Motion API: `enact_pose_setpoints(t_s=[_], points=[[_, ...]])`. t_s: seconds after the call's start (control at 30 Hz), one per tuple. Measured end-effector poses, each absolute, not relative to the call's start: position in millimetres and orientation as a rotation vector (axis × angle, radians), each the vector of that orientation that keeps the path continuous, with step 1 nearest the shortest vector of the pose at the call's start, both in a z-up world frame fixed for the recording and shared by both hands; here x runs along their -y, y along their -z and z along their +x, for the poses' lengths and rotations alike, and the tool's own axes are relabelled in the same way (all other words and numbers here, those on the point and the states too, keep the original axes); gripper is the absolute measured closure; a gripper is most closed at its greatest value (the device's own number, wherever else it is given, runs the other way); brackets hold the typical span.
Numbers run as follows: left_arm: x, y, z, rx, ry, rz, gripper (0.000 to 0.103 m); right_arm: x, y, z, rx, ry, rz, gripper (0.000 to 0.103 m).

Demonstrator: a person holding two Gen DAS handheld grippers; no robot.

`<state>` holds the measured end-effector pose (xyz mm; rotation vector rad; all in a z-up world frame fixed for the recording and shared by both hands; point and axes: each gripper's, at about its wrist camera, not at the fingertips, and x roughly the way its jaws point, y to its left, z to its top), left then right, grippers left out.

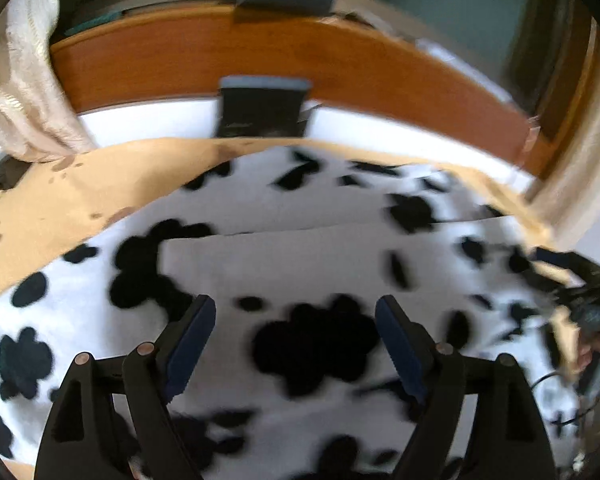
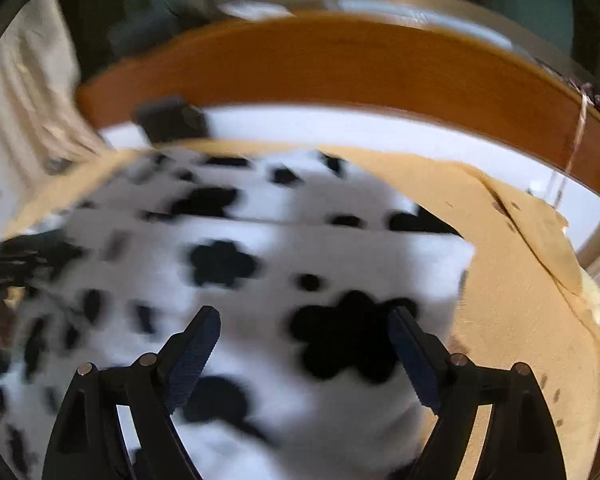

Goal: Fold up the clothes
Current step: 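Press the folded fleece flat with both open grippers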

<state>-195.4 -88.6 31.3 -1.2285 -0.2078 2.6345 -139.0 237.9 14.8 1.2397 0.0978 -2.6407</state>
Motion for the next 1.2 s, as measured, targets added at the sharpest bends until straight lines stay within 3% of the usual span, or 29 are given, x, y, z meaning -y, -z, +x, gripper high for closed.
enact_pose_setpoints(t_s=[0.13,0.27,0.53,0.9,1.1,1.2], points=[[76.0,-20.3,-191.4,0.211,-2.598,-1.312,0.016,-206.4,-9.0,-124.8,-0.261,2.612,1.236,0.015],[72.8,-3.4,-187.6,0.170,-2.617,-1.324,0.016,-204.9,16.0,-129.1,-0.232,2.552,1.358,0.015],[58.7,3.5,-183.9,0.034,-2.654,-1.287,0.008,-207.5,30.4,-123.8,-0.236,2.584,1.297,0.008],[121.5,-31.0,-134.9,0.503,-2.692,-1.243,0.007,-210.1,31.8,-124.4,-0.220,2.587,1.302,0.006],[166.9,-32.0,-77.3,0.841,-2.687,-1.136,0.007,-210.0,32.6,-125.6,-0.216,2.584,1.303,0.005],[188.8,-32.5,-46.5,0.927,-2.797,-1.077,0.004,-209.6,32.9,-126.0,-0.220,2.585,1.305,0.005]])
